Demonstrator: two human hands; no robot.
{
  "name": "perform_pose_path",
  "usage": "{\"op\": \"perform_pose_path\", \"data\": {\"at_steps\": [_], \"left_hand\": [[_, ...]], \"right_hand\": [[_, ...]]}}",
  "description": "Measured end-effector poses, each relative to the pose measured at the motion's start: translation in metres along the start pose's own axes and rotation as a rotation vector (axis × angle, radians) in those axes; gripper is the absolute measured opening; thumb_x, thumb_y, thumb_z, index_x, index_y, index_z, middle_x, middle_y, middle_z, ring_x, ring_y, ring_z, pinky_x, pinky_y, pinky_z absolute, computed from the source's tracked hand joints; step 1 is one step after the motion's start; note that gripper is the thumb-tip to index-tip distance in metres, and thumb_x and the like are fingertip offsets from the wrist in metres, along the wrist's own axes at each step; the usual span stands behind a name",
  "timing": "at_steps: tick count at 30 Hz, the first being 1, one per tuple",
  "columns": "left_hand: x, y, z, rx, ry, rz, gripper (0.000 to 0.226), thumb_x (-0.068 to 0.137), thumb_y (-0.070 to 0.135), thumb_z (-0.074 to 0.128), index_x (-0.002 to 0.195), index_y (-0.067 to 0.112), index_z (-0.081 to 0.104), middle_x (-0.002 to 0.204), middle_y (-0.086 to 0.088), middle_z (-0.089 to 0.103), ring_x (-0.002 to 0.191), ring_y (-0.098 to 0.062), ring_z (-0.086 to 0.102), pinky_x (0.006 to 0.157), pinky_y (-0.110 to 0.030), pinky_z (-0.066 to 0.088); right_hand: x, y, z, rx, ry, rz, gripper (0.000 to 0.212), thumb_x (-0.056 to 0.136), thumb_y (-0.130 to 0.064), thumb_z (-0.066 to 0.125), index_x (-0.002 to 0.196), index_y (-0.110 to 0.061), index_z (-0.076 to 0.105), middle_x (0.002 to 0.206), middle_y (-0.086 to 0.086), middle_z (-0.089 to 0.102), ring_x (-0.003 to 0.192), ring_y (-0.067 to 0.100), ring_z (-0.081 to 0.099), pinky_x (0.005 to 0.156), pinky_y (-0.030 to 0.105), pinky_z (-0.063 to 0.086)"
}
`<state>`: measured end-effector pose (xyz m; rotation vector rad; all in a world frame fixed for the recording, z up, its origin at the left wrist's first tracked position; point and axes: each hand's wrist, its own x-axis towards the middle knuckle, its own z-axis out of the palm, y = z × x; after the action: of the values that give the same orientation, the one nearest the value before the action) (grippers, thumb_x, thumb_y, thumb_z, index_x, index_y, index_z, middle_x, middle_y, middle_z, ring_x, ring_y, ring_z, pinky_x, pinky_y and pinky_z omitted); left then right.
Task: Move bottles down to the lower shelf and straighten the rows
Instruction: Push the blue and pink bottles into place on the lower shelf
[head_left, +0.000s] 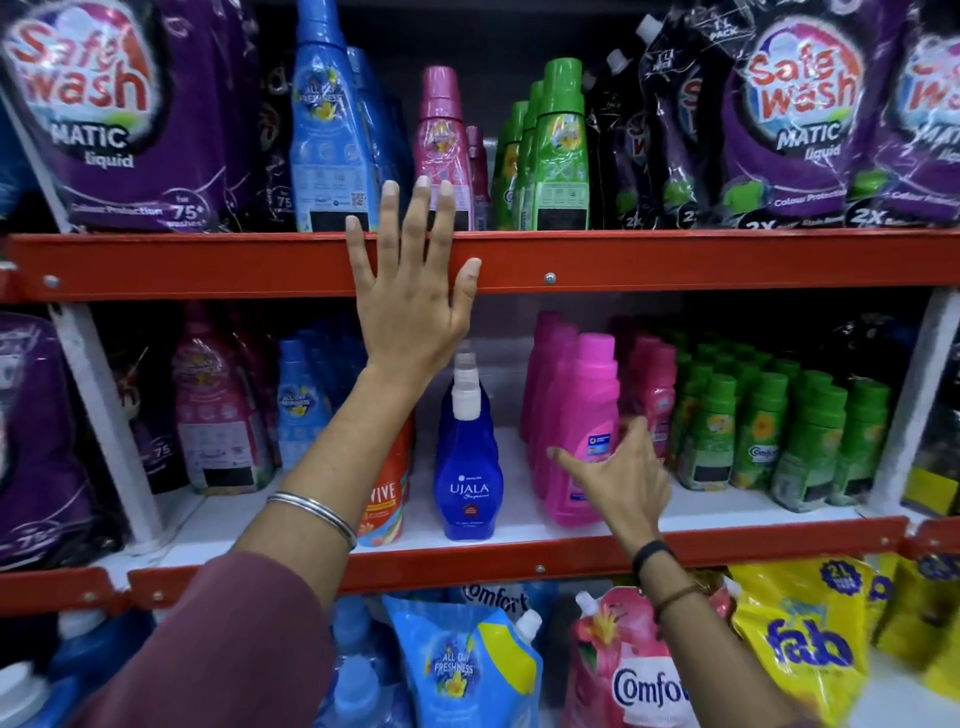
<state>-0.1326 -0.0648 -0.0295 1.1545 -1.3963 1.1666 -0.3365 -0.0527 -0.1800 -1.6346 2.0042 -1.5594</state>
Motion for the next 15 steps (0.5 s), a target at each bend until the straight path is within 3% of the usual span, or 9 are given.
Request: {"op": "perform_pose_path", "data": {"at_steps": [9, 15], "left_hand": [[0.000, -0.001, 0.004, -0.001, 0.033, 0.006, 0.057, 0.102, 0.048, 0.029, 0.151, 0.017, 0.026, 0.156, -0.006, 0.035, 0.146, -0.029, 0.027, 0.118, -0.053, 0.008], [0.000, -0.001, 0.004, 0.001, 0.029, 0.006, 0.057, 0.102, 0.048, 0.027, 0.151, 0.018, 0.024, 0.156, -0.006, 0.035, 0.146, -0.029, 0.027, 0.117, -0.053, 0.009]], "right_hand": [[-0.001, 0.006, 0.017, -0.083, 0.032, 0.026, 0.095, 0.056, -0.060, 0.081, 0.121, -0.004, 0.041, 0.121, 0.020, 0.059, 0.107, 0.041, 0.060, 0.078, 0.045, 0.048], [-0.004, 0.011, 0.018, -0.090, 0.059, 0.015, 0.088, 0.055, -0.061, 0.081, 0.110, -0.006, 0.040, 0.113, 0.019, 0.058, 0.102, 0.040, 0.061, 0.071, 0.042, 0.044]]}}
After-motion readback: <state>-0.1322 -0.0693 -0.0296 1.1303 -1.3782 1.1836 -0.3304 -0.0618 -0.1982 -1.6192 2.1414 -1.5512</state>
